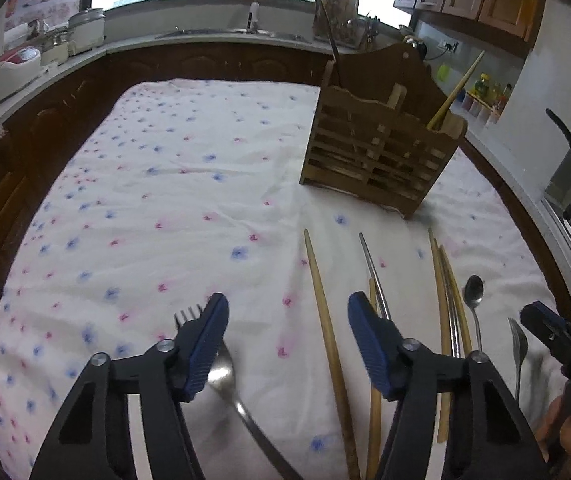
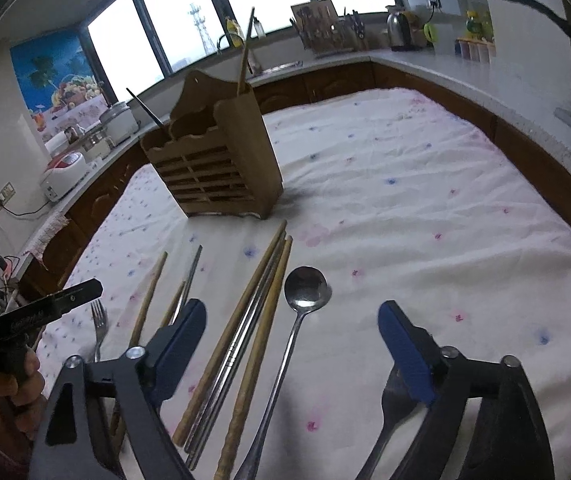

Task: Organize utensils
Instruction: 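Grasp a wooden chopstick with the left tool while the right tool grasps the steel spoon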

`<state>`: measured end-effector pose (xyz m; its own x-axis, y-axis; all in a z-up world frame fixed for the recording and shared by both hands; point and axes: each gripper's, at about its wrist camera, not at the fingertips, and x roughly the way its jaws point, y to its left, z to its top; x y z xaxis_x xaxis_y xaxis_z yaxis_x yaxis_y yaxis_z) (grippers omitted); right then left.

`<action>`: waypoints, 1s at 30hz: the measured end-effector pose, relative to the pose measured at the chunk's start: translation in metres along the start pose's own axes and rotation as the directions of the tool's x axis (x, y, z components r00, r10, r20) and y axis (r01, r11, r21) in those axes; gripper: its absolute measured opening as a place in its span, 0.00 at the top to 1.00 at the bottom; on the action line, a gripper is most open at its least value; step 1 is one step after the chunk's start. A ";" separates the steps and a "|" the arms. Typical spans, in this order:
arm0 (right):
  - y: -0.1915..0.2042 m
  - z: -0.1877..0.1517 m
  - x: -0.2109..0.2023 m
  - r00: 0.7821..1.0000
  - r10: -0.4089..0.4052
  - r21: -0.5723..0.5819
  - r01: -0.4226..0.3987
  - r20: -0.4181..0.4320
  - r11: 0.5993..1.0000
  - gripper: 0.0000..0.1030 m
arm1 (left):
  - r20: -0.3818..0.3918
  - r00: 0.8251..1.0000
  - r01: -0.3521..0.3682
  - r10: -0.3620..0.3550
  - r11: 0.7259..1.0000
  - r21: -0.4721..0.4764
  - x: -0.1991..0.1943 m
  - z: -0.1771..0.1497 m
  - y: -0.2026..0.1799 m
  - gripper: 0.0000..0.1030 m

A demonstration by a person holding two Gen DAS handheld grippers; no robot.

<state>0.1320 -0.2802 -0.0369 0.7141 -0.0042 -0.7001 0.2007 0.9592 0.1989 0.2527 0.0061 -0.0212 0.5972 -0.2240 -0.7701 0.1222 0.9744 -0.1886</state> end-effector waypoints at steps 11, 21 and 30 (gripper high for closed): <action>-0.009 0.012 0.043 0.995 -0.030 0.018 0.032 -0.094 0.999 0.36 | -0.073 0.997 0.007 -0.007 1.000 0.010 0.050 0.024 -0.003 0.56; -0.009 0.019 0.062 0.989 -0.051 -0.019 0.049 -0.139 0.999 0.65 | -0.132 0.991 0.016 -0.009 0.999 0.052 0.089 0.038 -0.015 0.64; -0.005 0.019 0.054 0.992 -0.024 -0.043 0.019 -0.123 0.999 0.97 | -0.163 0.987 0.027 -0.013 0.996 0.080 0.110 0.042 -0.022 0.94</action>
<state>0.1819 -0.2909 -0.0627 0.6213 0.0074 -0.7835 0.1854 0.9702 0.1562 0.3492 -0.0389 -0.0761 0.4587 -0.2369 -0.8564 0.2012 0.9665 -0.1596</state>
